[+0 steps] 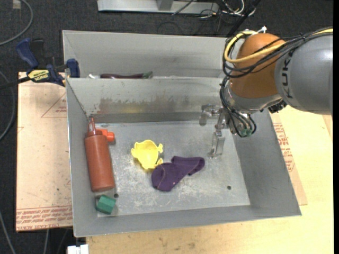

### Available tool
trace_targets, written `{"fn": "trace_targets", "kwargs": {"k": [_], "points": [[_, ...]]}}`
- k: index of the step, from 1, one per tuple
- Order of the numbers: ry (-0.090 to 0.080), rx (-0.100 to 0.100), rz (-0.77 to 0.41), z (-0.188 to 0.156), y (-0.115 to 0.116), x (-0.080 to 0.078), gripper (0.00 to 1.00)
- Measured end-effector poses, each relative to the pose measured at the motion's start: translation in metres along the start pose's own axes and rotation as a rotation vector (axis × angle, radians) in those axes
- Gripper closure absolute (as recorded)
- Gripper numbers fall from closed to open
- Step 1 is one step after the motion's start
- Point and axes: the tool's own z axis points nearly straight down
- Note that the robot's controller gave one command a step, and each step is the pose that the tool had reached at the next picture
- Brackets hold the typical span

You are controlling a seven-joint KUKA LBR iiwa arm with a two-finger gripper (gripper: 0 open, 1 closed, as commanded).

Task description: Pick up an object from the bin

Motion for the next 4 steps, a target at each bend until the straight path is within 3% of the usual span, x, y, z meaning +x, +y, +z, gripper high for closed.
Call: {"fn": "trace_targets", "kwargs": {"k": [1,2,3,4], "points": [[-0.008,0.001,-0.001,-0.005,0.000,-0.002,0.00],[-0.001,-0.003,0.091,0.066,0.081,0.025,1.00],[-0.002,-0.002,0.091,0.066,0.081,0.025,1.00],[0.003,-0.002,0.046,0.030,0.072,0.028,1.00]]}}
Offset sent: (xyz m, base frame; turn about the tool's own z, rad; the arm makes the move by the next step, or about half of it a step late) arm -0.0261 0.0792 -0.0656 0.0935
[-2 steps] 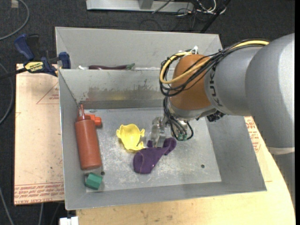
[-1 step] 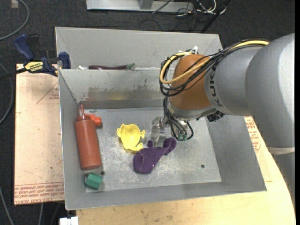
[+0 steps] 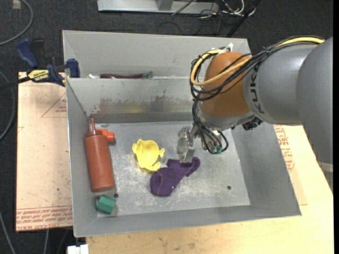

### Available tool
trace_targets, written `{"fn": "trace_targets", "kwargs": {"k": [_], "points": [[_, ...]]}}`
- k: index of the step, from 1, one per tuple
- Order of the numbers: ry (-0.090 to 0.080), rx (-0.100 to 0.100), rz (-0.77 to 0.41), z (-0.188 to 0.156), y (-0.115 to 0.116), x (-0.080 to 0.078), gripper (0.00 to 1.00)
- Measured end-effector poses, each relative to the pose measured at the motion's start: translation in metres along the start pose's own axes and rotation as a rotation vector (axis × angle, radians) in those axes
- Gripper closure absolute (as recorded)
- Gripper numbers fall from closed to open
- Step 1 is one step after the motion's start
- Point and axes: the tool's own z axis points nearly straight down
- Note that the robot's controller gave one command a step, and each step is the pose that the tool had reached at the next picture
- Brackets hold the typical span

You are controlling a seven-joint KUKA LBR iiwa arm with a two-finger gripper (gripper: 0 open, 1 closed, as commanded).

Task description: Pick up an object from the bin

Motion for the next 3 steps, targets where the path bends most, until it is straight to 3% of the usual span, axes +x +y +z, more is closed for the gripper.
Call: {"fn": "trace_targets", "kwargs": {"k": [1,2,3], "points": [[-0.002,0.000,0.027,-0.051,0.001,0.007,1.00],[-0.003,-0.001,-0.177,0.005,0.022,0.051,0.00],[0.000,-0.001,-0.181,0.008,0.024,0.054,1.00]]}}
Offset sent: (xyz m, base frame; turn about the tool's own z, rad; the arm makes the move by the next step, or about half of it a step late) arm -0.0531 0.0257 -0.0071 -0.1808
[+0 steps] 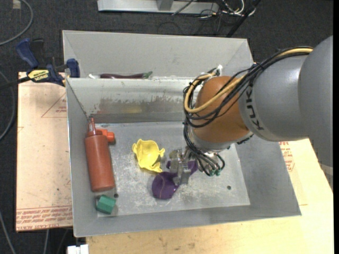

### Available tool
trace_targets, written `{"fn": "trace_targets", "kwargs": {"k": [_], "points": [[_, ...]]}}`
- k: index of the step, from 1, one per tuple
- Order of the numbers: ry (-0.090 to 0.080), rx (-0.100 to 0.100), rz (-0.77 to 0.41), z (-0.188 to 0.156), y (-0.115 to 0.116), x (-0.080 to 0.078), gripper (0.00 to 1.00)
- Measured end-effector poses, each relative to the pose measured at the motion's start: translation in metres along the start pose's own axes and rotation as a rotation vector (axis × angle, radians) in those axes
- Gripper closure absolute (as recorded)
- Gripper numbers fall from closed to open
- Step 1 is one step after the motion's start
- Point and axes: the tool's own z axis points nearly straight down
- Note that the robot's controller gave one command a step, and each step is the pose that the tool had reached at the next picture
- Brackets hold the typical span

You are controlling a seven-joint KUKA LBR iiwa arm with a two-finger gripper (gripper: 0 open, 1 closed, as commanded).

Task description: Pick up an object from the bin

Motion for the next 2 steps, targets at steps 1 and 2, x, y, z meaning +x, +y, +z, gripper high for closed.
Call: {"fn": "trace_targets", "kwargs": {"k": [1,2], "points": [[0.000,0.000,0.000,0.000,0.000,0.000,1.00],[-0.003,-0.001,-0.009,-0.094,-0.005,0.004,1.00]]}}
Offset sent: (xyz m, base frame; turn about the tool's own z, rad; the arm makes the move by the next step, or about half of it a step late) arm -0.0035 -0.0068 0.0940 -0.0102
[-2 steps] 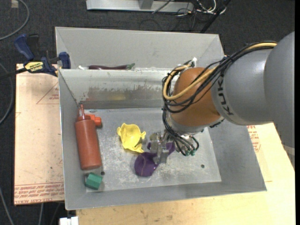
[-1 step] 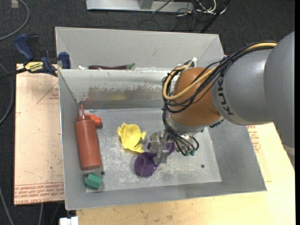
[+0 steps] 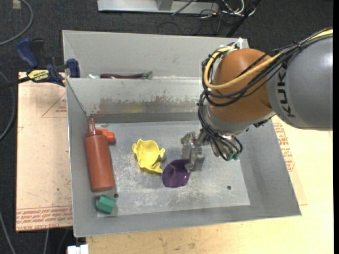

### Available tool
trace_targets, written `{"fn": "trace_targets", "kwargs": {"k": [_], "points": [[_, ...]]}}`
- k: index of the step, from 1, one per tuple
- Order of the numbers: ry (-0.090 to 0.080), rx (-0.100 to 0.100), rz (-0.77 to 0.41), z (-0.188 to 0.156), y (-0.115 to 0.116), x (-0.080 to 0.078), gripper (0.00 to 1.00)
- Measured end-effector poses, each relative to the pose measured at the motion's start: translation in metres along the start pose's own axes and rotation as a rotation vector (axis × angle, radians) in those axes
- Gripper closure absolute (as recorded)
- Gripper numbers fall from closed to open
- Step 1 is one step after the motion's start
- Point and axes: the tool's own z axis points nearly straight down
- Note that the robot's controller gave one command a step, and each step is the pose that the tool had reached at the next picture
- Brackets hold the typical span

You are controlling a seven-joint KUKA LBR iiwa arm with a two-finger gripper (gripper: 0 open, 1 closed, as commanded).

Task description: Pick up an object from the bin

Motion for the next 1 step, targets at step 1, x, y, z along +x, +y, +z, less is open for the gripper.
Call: {"fn": "trace_targets", "kwargs": {"k": [1], "points": [[0.000,0.000,0.000,0.0000,0.0000,0.0000,1.00]]}}
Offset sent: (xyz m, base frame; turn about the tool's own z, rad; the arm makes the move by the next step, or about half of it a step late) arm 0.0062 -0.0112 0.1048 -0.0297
